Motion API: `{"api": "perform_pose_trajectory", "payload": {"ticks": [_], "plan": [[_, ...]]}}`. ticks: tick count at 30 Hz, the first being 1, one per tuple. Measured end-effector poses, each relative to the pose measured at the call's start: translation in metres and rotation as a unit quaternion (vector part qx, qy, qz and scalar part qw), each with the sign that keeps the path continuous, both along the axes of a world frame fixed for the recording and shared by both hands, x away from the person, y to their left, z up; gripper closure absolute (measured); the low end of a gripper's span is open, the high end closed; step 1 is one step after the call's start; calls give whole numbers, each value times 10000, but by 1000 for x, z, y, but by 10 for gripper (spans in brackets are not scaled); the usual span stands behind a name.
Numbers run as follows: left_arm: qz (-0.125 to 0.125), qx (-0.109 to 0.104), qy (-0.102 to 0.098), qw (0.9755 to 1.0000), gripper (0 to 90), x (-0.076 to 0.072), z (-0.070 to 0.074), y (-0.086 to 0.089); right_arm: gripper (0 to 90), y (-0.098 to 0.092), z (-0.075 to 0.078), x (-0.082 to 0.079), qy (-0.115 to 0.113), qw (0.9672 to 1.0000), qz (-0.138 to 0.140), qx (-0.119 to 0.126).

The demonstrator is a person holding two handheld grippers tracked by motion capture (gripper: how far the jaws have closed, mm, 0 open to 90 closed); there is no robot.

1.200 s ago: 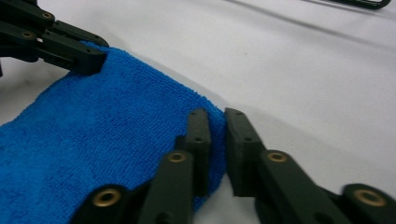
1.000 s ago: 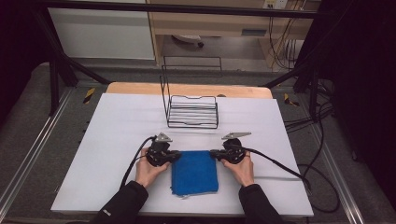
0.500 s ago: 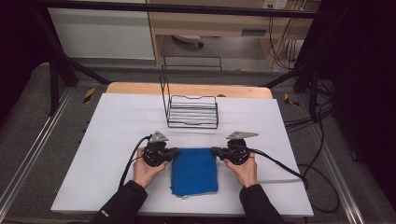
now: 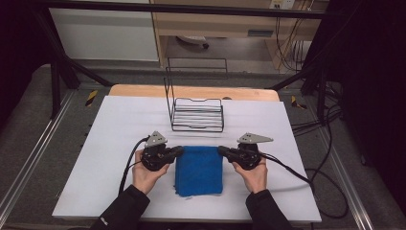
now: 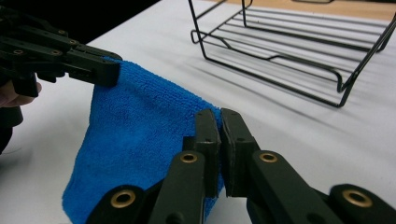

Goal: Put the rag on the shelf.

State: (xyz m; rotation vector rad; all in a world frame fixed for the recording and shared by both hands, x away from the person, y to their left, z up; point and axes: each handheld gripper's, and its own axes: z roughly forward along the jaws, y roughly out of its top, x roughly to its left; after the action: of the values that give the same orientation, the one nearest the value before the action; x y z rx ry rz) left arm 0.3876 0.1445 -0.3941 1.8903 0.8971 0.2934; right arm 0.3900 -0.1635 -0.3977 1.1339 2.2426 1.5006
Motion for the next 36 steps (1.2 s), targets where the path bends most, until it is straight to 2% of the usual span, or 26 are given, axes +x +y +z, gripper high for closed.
{"api": "perform_pose_trajectory", "payload": {"ticks": [9, 17, 18, 20, 24, 26, 30, 36], "plan": [[32, -197, -283, 9994, 839, -8, 16, 1, 872, -2, 15, -7, -335, 9994, -26, 98], [39, -308, -647, 9974, 839, -15, 33, 0, 873, -4, 33, -13, -691, 9974, -81, 162], [35, -320, -683, 9971, 839, -15, 36, 0, 873, -4, 38, -14, -805, 9966, -115, 153], [40, -367, -765, 9964, 839, -16, 41, -1, 873, -4, 41, -14, -851, 9962, -116, 144], [57, -438, -951, 9945, 839, -16, 49, -1, 874, -4, 58, -15, -1125, 9933, -154, 205], [81, -480, -1001, 9938, 840, -15, 53, 0, 874, -4, 61, -15, -1169, 9928, -171, 217], [157, -599, -1157, 9914, 840, -11, 64, 2, 874, 0, 74, -13, -1411, 9894, -250, 245], [239, -745, -1298, 9885, 840, -6, 76, 4, 874, 3, 84, -11, -1584, 9864, -314, 302]]}}
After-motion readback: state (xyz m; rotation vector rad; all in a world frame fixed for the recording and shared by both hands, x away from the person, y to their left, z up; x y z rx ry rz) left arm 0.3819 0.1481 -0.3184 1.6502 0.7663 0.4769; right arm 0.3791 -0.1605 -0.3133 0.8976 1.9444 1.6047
